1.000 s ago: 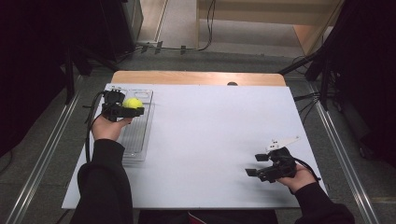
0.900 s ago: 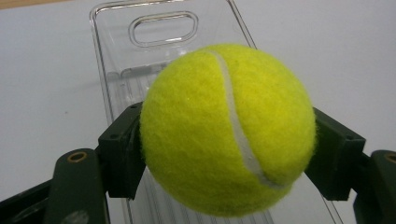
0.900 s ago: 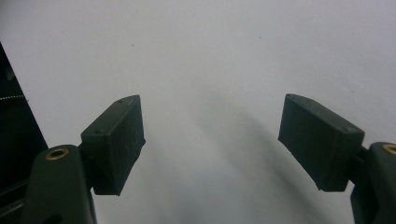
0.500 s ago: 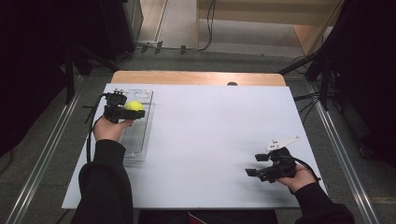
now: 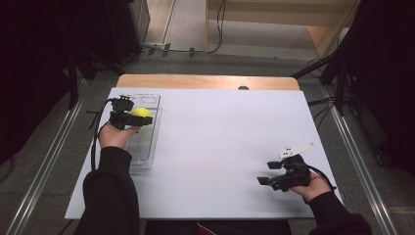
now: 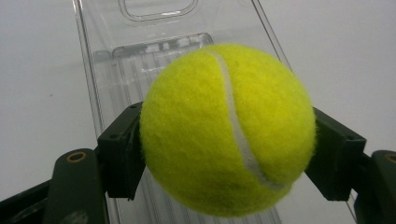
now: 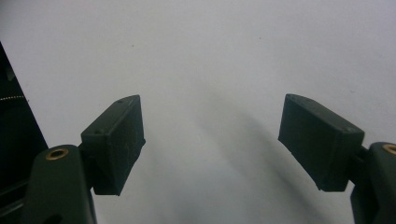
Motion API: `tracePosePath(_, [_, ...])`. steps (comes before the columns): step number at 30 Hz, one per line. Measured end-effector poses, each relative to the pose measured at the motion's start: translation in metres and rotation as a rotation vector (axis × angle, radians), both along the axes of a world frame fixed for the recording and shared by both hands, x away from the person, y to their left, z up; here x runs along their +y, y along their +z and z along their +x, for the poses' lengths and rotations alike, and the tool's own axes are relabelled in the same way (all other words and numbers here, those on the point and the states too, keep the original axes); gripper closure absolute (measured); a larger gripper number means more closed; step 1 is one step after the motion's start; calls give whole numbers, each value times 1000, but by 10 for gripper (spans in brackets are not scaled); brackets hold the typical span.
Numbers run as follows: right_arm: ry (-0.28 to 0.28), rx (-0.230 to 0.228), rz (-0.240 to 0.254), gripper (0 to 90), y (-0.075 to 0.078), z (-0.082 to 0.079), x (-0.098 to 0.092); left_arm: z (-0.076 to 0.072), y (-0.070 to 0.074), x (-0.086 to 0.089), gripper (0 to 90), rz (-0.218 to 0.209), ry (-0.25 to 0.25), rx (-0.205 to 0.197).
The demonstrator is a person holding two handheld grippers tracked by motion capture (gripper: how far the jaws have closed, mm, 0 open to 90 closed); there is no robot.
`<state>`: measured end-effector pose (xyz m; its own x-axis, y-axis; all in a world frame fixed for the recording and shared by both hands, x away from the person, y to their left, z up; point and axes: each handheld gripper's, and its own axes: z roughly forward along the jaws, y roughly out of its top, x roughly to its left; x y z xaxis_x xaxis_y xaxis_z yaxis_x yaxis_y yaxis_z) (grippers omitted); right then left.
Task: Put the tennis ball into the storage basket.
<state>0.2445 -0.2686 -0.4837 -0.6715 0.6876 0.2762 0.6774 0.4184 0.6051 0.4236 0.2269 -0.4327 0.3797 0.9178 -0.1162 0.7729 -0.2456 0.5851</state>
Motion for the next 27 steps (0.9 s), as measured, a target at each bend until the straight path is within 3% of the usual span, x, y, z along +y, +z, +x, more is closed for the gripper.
tracePosePath(4, [-2, -2, 0, 204, 0, 0, 0, 1, 0, -1, 251, 3, -1, 12])
tracePosePath(10, [-1, -3, 0, 204, 0, 0, 0, 0, 8, 0, 160, -52, 8, -2])
tracePosePath(16, [0, -3, 0, 204, 0, 0, 0, -2, 14, 2, 160, -83, 6, -8])
tracePosePath(27, [2, -2, 1, 204, 0, 0, 0, -7, 37, -8, 160, -75, -44, -34])
